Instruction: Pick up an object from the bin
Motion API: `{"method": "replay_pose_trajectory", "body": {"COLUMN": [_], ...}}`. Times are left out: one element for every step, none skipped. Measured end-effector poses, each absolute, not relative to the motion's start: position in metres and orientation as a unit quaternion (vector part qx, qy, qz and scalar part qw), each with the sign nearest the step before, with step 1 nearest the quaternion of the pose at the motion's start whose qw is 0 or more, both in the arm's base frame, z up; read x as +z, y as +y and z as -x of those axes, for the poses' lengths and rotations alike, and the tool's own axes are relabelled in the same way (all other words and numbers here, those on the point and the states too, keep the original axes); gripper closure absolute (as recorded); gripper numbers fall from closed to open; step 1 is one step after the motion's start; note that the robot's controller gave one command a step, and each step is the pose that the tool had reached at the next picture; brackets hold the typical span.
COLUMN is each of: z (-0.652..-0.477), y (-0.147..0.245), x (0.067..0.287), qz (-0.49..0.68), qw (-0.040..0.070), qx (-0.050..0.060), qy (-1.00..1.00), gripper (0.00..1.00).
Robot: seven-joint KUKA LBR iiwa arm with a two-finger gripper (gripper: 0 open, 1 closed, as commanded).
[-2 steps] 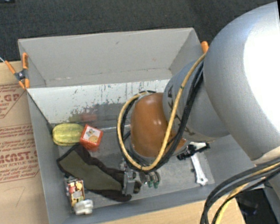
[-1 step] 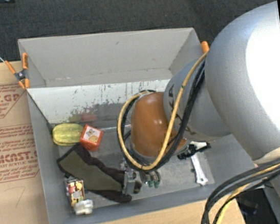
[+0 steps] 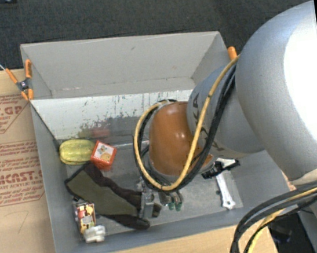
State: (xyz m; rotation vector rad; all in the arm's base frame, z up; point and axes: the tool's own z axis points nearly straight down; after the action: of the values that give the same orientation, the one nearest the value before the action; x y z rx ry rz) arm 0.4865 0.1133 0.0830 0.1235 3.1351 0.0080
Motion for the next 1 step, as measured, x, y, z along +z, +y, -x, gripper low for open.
{"method": "replay_pose_trajectory", "body": {"z": [-0.4869], "y": [0.1135], "x": [0.0909], "qz": [-0.039], "qw": [0.003], "qx": [0.003], "qy": [0.999], "gripper": [1.0]}}
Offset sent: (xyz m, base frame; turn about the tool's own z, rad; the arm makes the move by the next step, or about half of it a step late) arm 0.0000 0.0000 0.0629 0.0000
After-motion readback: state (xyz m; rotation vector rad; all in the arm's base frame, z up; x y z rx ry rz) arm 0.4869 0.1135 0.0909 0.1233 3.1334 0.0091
